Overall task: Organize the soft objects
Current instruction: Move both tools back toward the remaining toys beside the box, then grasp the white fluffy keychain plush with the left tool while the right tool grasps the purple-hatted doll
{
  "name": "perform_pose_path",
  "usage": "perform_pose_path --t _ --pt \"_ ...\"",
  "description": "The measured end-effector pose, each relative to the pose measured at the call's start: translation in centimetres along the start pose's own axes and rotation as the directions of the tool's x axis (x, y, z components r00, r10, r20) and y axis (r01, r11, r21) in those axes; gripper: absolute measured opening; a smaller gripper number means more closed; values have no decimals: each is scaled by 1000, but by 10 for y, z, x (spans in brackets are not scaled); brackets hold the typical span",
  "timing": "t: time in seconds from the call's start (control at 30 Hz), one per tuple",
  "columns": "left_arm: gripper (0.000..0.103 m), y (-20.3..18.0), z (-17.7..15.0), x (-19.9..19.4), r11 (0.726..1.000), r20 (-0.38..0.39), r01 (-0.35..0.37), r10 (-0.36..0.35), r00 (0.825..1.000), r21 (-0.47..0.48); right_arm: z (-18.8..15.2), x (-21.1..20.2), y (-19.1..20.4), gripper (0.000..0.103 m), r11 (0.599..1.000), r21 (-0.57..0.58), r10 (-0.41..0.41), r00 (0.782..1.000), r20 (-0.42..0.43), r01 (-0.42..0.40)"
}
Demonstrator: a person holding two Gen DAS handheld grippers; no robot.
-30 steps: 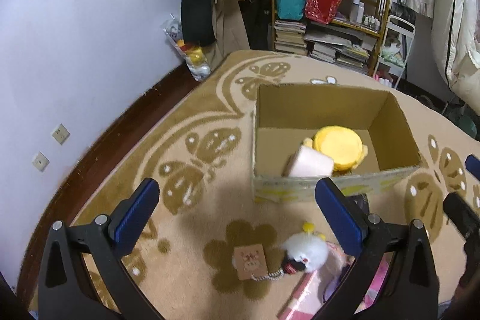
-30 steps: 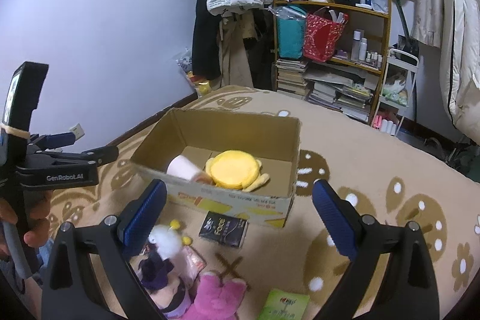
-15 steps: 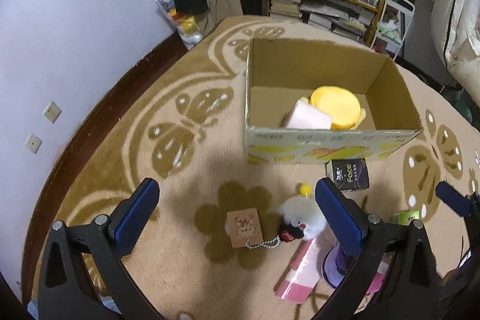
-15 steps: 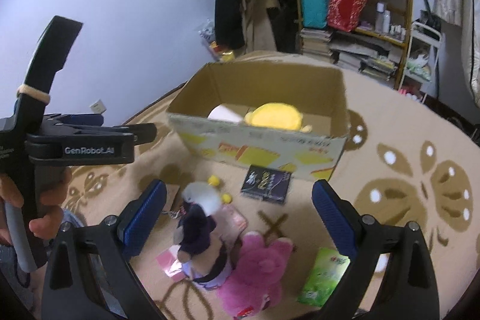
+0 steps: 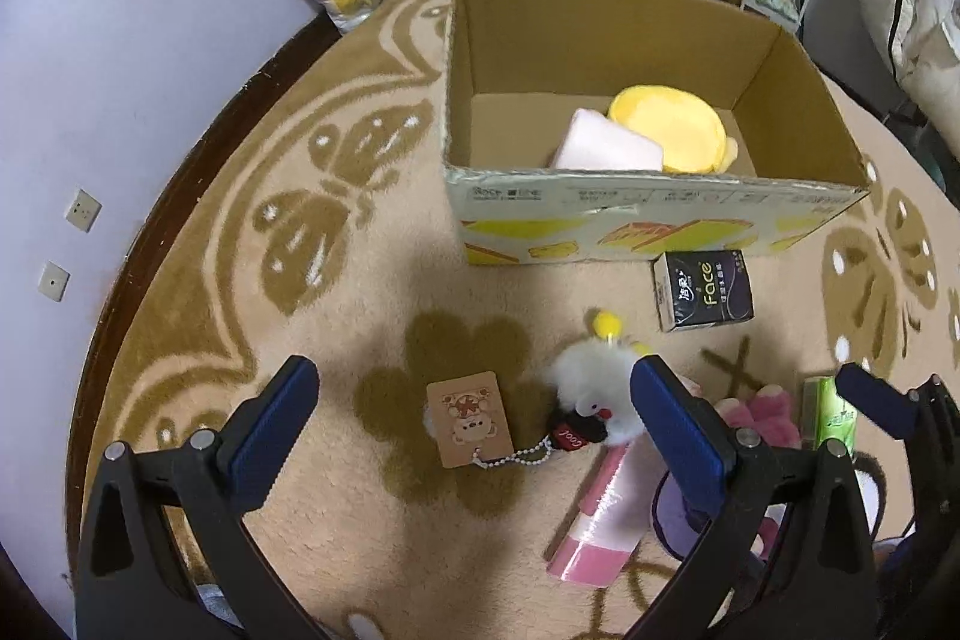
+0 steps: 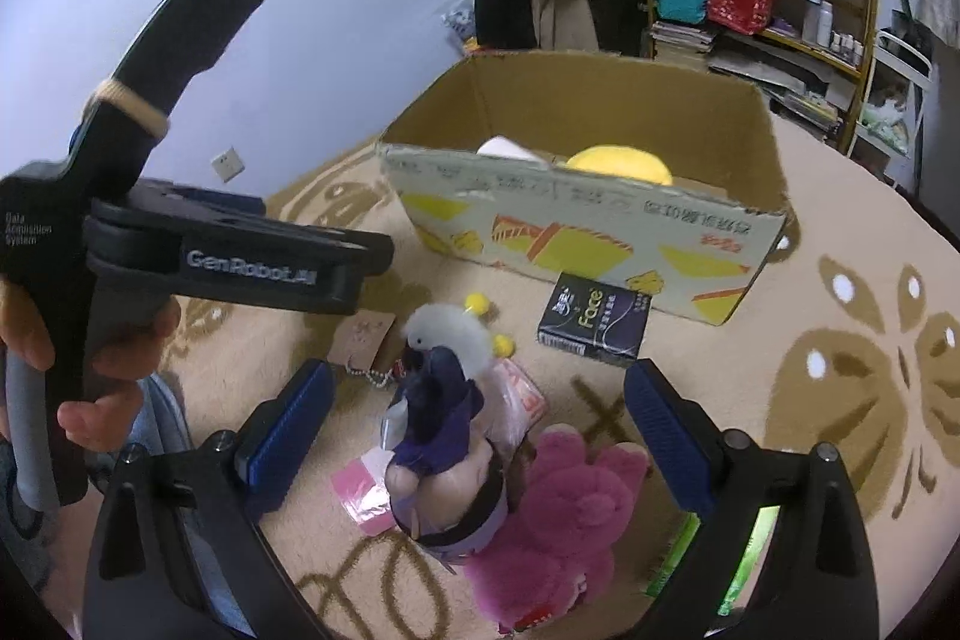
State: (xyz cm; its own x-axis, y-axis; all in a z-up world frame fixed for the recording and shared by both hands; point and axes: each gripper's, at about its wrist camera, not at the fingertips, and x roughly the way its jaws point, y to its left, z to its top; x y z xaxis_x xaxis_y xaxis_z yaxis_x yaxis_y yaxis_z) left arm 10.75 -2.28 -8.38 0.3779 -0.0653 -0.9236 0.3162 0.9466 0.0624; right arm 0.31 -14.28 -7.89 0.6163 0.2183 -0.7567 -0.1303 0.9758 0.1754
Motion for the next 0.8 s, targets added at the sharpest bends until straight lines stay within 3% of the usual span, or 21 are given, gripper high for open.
perform_pose_path --t 0.1,0.17,0.2,0.23,0.27,0.3,0.57,0.8 --pt "103 -3 1 8 1000 -21 11 -11 1000 6 -4 13 -3 90 1000 7 -23 998 -52 24" --pt "103 -6 2 13 1000 -32 3 -3 999 18 -6 20 -6 71 1000 13 -22 996 -85 23" --pt "103 -8 1 15 1000 -37 -5 6 999 30 -6 22 -8 66 1000 20 -16 996 -92 18" --pt "103 -9 1 17 999 -38 -15 16 999 40 -5 23 -11 54 999 30 -9 995 -95 12" --pt "103 -11 1 17 998 -35 -29 31 999 51 -4 23 -12 33 999 36 -7 995 -96 10" --pt "103 -13 1 18 996 -29 -51 53 998 66 -2 22 -13 24 999 36 -4 995 -98 7" --pt "103 -22 3 30 993 -53 -51 57 997 108 5 19 -22 22 999 49 -17 996 -91 22" --pt "102 -30 3 50 993 -121 11 3 993 121 11 19 -35 22 995 96 -18 996 -82 26"
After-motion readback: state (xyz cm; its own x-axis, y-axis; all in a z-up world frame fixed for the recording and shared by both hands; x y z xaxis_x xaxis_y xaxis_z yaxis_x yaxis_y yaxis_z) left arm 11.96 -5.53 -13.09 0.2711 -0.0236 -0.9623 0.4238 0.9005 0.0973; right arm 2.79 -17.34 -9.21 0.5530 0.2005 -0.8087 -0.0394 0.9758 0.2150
